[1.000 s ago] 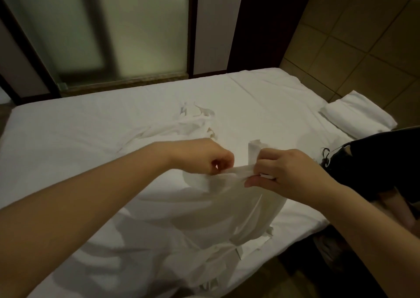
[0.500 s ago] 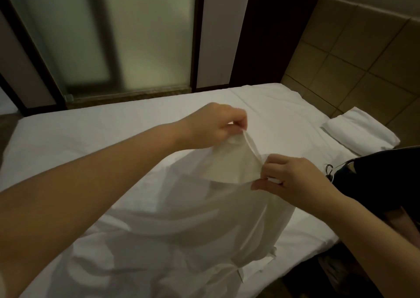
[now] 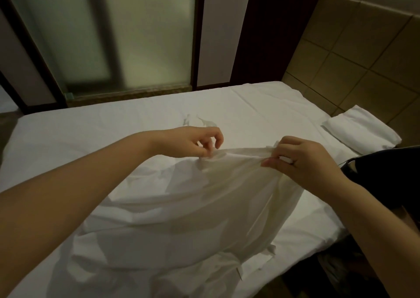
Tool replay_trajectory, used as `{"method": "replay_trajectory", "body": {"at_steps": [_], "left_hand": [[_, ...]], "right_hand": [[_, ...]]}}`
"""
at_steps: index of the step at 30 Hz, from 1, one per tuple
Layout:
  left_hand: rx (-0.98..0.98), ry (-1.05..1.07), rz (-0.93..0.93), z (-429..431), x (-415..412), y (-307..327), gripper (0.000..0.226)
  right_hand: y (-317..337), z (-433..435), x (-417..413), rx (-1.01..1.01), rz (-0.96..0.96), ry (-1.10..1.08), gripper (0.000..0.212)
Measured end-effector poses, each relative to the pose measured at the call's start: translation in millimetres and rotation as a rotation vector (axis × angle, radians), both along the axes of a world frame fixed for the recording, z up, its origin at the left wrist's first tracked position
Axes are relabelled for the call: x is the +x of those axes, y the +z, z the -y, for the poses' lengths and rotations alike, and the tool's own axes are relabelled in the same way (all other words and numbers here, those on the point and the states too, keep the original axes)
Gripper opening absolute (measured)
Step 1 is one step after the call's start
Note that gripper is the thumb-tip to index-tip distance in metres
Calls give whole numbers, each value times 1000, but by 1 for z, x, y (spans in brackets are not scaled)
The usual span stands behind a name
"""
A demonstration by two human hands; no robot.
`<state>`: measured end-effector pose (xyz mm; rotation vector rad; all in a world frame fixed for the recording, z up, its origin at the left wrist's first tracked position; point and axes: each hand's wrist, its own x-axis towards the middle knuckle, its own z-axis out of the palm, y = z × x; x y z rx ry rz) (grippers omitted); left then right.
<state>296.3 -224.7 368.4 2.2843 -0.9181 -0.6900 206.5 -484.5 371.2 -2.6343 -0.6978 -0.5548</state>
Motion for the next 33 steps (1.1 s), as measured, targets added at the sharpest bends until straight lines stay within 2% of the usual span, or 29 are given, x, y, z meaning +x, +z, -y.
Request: {"method": "replay_trajectory", "body": {"at_steps": [3,6,8,13,15,17,20,22,27,29,31,33], "left_hand": [[-153,118,213,-2,2,-7,30],[-128,121,493,1,6,-16,26],[-131,77,540,8,3,-23,27],[-154,17,426,22,-9,-40,34],[-106,-28,507,24,-9,-48,30],[-138,63,656,29,-6,-54,18],[-210,240,761,40,-1,-48,22],[-232,175,726,47,-1,-47,19],[-185,30,328,40,-14,-56,27],[-173,-1,222,33,-20,-60,26],[-162,-43,223,28,-25,-64,25],[-118,-100,300,28,-29,-69,29]], "right_hand": [[-2,-2,-2,-24,-4,16,29],[-2,-4,-5,-71,28,56,33],[-3,-5,-8,-110,58,85,36],[-8,7,-14,-110,59,73,55],[-10,11,-17,-121,54,74,57],[-13,7,-20,-140,32,96,50],[-16,-7,-22,-173,32,120,34],[-14,-12,-21,-164,38,122,33],[-11,-1,-22,-174,91,37,34],[-15,3,-23,-154,89,-2,34],[-19,7,-24,-114,77,-35,35],[-20,9,-24,-84,73,-51,36]]}}
